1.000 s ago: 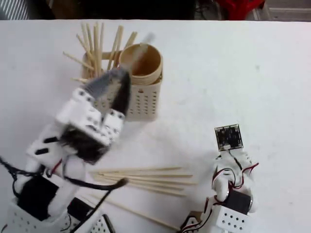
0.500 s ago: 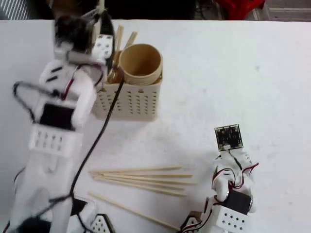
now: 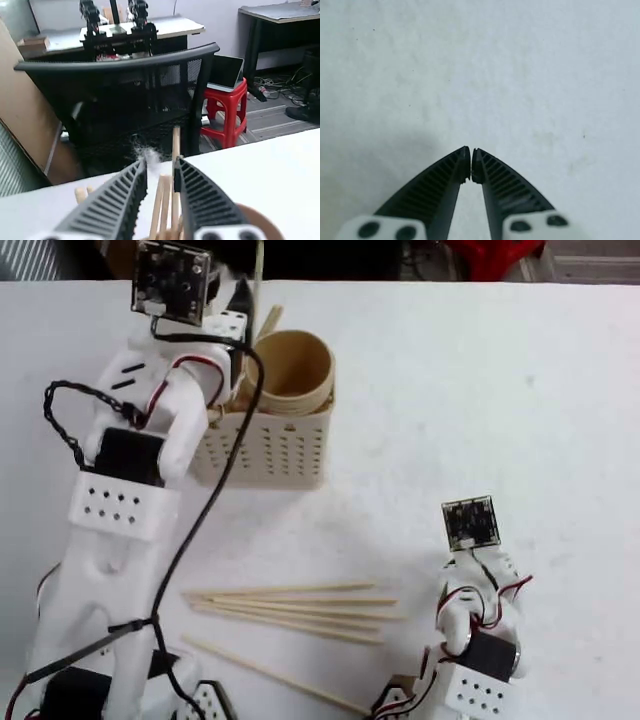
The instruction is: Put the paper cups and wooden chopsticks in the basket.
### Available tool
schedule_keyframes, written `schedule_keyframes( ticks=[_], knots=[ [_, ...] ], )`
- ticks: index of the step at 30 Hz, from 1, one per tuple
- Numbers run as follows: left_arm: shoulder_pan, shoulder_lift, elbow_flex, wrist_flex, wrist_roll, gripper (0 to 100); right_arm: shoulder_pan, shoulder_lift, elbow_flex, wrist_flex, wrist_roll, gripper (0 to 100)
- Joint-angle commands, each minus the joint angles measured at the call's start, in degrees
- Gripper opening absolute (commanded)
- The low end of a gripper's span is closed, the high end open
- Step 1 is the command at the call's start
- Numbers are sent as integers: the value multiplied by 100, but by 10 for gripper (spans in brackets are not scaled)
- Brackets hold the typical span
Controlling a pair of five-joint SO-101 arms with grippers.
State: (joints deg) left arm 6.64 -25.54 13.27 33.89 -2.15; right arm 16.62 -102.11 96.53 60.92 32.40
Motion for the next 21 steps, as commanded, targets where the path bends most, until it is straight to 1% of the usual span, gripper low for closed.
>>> schedule_keyframes(
  ticks=[1, 5, 9, 11, 12, 14, 17, 19, 21],
  knots=[
    [-31, -4, -299, 132, 193, 113, 40, -48, 35, 13, 18, 25],
    [-31, -127, -299, 457, 176, 109, 40, -48, 35, 13, 18, 25],
    [66, -813, -299, 1415, 167, 109, 40, -48, 35, 13, 18, 25],
    [268, -1341, -273, 1960, 141, 109, 40, -48, 35, 13, 18, 25],
    [374, -1596, -255, 2259, 26, 109, 40, -48, 35, 13, 18, 25],
    [699, -2053, -255, 2822, -484, 109, 40, -48, 35, 13, 18, 25],
    [1332, -2475, -167, 3578, -1108, 109, 40, -48, 35, 13, 18, 25],
    [1692, -2571, 79, 3833, -1363, 109, 40, -48, 35, 13, 18, 25],
    [1938, -2571, 440, 3877, -1776, 109, 40, -48, 35, 13, 18, 25]
  ],
)
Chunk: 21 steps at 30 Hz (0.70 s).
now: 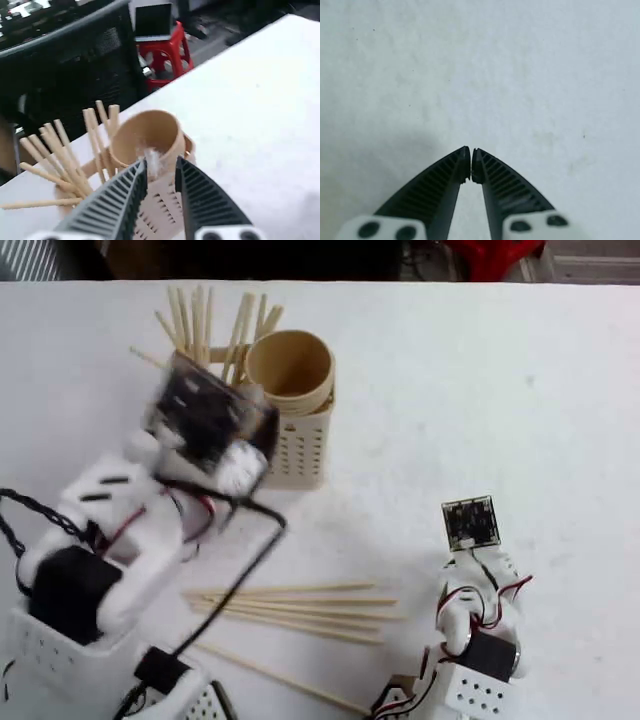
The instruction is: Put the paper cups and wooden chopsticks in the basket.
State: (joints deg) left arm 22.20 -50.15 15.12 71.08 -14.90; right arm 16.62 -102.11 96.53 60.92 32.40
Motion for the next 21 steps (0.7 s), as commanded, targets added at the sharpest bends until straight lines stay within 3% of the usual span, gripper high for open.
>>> schedule_keyframes(
  ticks=[1, 6, 10, 17, 21],
  knots=[
    [488, -110, 484, 158, -738, 109, 40, -48, 35, 13, 18, 25],
    [1455, -154, 1855, 290, -1908, 109, 40, -48, 35, 13, 18, 25],
    [2114, -110, 2796, 220, -2066, 109, 40, -48, 35, 13, 18, 25],
    [2246, -101, 4202, -818, -2127, 112, 40, -48, 35, 13, 18, 25],
    [2237, -92, 4580, -1222, -2549, 113, 40, -48, 35, 13, 18, 25]
  ],
)
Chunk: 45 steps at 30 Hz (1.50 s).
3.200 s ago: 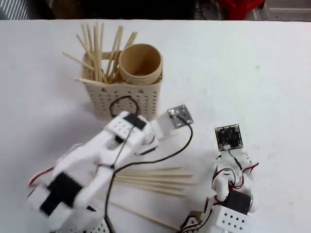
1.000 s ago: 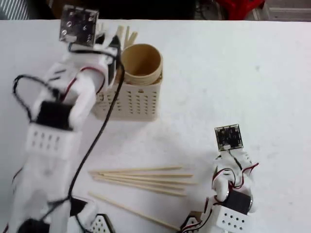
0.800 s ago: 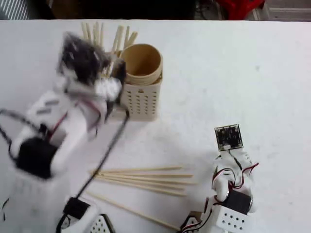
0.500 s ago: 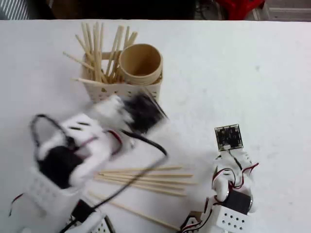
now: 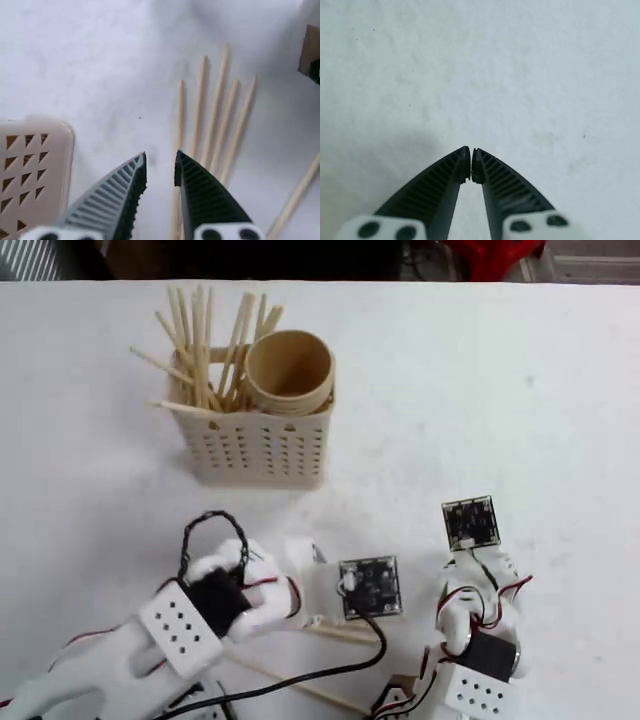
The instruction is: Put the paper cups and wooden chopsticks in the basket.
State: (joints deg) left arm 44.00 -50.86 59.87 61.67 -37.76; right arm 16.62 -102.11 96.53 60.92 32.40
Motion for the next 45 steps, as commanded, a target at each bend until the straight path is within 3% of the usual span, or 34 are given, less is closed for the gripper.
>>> schedule_keyframes(
  ticks=[1, 9, 19, 45],
  knots=[
    [57, -22, 123, -281, -290, 113, 40, -48, 35, 13, 18, 25],
    [-444, 1640, -158, -1143, -308, 113, 40, -48, 35, 13, 18, 25],
    [-558, 3916, -1240, -1134, -299, 112, 57, -84, 35, 13, 18, 25],
    [-822, 4057, -1336, -1152, -290, 111, 40, -48, 35, 13, 18, 25]
  ],
)
